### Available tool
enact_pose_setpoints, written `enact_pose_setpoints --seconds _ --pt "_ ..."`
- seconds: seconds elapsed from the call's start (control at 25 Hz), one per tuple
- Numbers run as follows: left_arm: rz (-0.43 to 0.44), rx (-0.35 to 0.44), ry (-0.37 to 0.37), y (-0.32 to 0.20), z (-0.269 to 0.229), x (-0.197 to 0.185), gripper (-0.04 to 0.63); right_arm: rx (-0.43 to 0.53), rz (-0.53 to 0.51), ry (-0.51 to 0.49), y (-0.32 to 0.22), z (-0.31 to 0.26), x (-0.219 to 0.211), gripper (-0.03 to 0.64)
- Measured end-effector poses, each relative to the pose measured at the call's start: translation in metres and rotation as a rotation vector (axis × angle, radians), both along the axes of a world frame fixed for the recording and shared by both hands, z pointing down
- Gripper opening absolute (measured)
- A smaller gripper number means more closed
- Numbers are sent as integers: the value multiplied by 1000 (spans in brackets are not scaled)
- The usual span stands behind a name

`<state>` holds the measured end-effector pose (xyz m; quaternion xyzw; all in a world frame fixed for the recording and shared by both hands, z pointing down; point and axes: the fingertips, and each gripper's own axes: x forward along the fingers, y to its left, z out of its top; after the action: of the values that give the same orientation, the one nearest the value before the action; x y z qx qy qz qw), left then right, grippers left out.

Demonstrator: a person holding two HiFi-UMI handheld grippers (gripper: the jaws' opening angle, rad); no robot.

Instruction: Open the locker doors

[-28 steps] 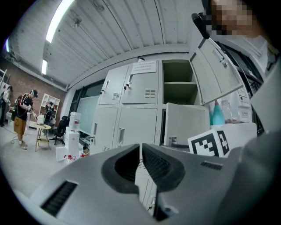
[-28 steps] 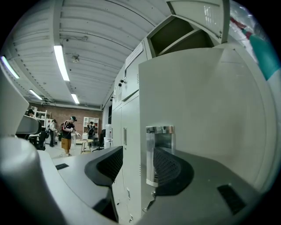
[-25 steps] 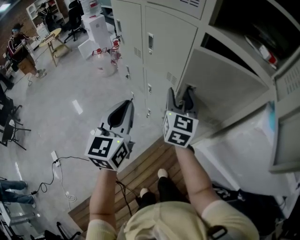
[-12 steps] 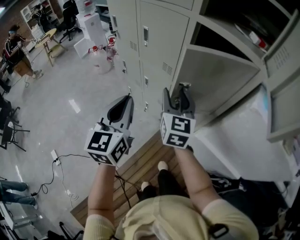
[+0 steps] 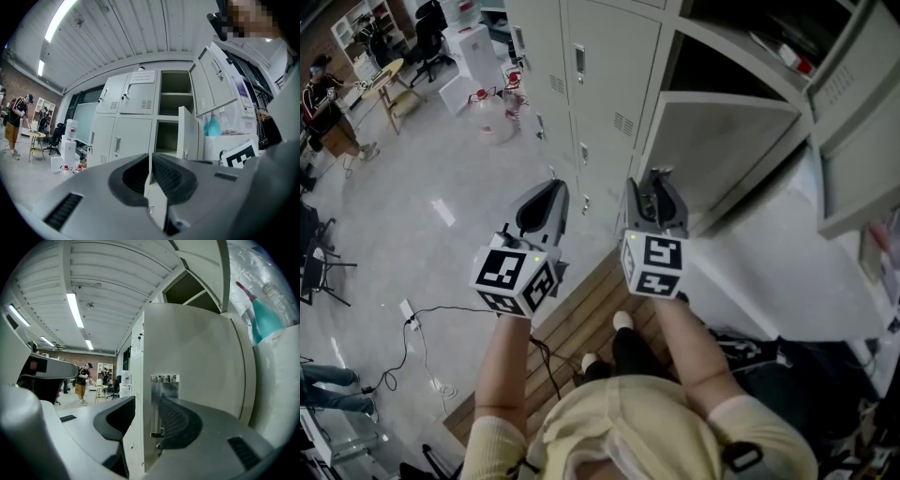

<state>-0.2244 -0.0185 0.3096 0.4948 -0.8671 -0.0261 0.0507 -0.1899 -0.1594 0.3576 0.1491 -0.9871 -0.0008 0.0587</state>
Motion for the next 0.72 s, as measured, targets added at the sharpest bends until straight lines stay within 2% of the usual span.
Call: enact_pose_setpoints --seconds 0.44,0.72 --pt "14 5 7 4 -2 30 6 6 -22 5 7 0 50 156" --pt "34 12 19 5 -1 53 6 16 -14 10 3 2 78 123"
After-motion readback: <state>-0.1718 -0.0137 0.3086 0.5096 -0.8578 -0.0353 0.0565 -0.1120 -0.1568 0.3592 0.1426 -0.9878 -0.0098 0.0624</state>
